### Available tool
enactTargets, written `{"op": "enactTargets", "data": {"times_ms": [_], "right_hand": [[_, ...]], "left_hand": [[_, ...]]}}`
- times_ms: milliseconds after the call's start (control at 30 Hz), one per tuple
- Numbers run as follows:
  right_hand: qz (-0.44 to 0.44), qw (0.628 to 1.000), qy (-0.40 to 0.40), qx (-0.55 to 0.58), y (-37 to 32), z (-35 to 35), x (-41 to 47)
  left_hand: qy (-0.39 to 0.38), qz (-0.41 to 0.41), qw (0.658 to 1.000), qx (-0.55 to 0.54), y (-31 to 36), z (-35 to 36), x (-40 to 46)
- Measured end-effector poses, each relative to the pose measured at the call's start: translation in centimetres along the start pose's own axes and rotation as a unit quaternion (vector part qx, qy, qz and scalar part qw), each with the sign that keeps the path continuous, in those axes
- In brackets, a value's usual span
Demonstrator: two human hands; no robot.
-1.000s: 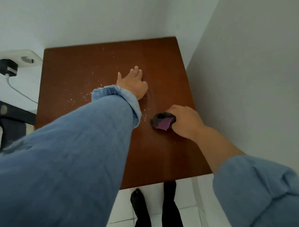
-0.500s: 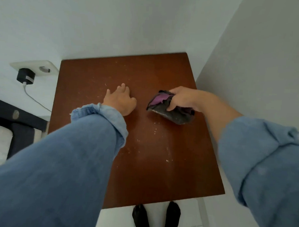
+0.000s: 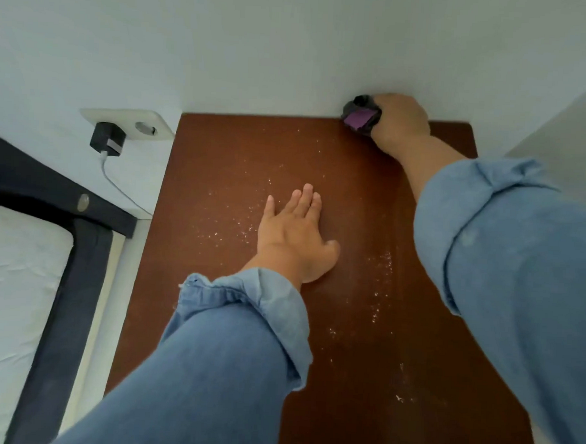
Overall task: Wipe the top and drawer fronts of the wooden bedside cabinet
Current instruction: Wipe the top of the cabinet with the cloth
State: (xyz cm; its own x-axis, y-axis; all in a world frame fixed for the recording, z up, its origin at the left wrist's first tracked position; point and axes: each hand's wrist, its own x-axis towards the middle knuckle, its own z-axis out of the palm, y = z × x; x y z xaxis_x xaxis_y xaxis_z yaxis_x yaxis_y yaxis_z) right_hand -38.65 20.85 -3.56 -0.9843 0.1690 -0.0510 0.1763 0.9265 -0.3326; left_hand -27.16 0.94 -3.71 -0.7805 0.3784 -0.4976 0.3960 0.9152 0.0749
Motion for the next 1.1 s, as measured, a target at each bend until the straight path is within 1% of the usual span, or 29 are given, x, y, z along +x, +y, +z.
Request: {"op": "enactTargets", "data": {"times_ms": [67, 133, 267, 700, 833, 967, 1033, 1100], "right_hand": [[-0.007, 1.0, -0.008, -0.017, 0.0, 0.3, 0.5], [-0.024, 0.998, -0.036, -0.038, -0.2, 0.1, 0.4], [-0.069, 0.993, -0.089, -0.046, -0.8, -0.2, -3.2], [-0.009, 0.983, -0.175, 0.053, -1.1, -0.2, -24.1], [-0.001, 0.98, -0.187, 0.063, -0.8, 0.0, -28.6], [0.006, 0.974, -0.22, 0.052, -0.7, 0.0, -31.1], [0.017, 0.966, -0.254, 0.038, -0.7, -0.4, -31.4], [0.043, 0.945, -0.322, 0.037, -1.3, -1.1, -30.8]], "left_hand": [[0.008, 0.0, 1.0, 0.002, 0.0, 0.1, 0.1], [0.005, 0.0, 1.0, 0.0, 0.0, 0.1, 0.0], [0.006, -0.007, 1.0, 0.001, -0.1, 0.0, 0.1], [0.014, -0.022, 1.0, -0.002, 0.6, 0.0, -0.5], [0.015, -0.017, 1.0, 0.007, 0.6, 0.0, -0.9], [0.02, -0.022, 1.0, 0.006, 0.6, 0.0, -0.8], [0.022, -0.018, 1.0, 0.007, 0.7, 0.1, -0.9], [0.026, -0.017, 0.999, 0.008, 0.6, 0.3, -1.0]]}}
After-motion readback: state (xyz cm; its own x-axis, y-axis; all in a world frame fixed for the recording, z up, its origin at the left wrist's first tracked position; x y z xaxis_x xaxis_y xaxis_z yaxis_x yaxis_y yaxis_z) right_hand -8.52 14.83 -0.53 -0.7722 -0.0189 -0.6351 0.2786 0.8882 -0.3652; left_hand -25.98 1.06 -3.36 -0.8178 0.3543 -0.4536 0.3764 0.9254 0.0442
